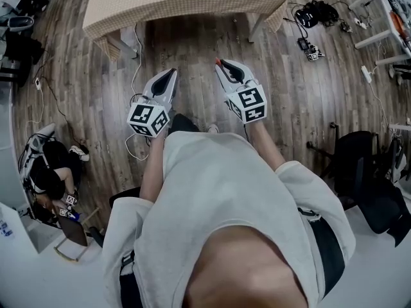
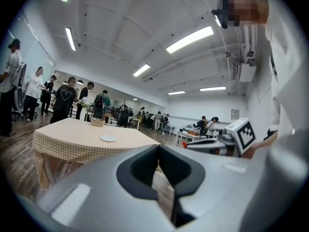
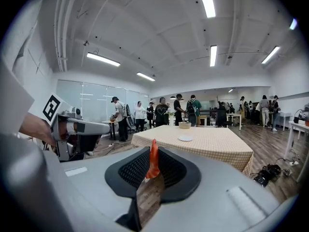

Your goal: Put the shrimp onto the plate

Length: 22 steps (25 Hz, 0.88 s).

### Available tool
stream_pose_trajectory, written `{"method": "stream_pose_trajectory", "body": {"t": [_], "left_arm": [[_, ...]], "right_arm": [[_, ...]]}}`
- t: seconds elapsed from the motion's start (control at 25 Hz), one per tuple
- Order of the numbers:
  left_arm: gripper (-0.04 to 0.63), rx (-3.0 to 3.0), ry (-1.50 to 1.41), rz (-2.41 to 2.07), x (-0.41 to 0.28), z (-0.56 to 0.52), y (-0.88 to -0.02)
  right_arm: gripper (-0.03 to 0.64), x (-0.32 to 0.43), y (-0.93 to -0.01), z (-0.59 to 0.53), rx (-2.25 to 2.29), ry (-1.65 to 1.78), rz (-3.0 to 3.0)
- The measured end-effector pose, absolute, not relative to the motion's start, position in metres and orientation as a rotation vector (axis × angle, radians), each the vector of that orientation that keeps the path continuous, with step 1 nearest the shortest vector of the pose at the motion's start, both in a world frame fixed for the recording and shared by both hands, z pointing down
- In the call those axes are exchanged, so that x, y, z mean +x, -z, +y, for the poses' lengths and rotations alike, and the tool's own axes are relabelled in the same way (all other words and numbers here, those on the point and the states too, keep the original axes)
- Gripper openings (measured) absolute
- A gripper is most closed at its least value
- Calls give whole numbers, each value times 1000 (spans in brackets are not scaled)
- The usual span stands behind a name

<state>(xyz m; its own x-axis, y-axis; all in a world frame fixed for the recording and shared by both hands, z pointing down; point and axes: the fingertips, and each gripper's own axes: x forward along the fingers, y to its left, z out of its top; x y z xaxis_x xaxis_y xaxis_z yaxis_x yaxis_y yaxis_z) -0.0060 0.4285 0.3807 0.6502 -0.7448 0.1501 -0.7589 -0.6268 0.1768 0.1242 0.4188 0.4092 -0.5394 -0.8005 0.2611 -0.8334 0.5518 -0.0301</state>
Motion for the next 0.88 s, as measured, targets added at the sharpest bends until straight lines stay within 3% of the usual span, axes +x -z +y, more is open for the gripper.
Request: {"method": "stream_pose_trajectory", "body": {"t": [0.48,0.88], "left_arm": [[9,2660,-51,-1188,-5,362,-390],[9,2649,-25,-1111,-27,232,-417]], "right_arm": [[54,128,-422,364,1394,-226,-2536],[54,98,-449,247,1392,-247,-2458]]}}
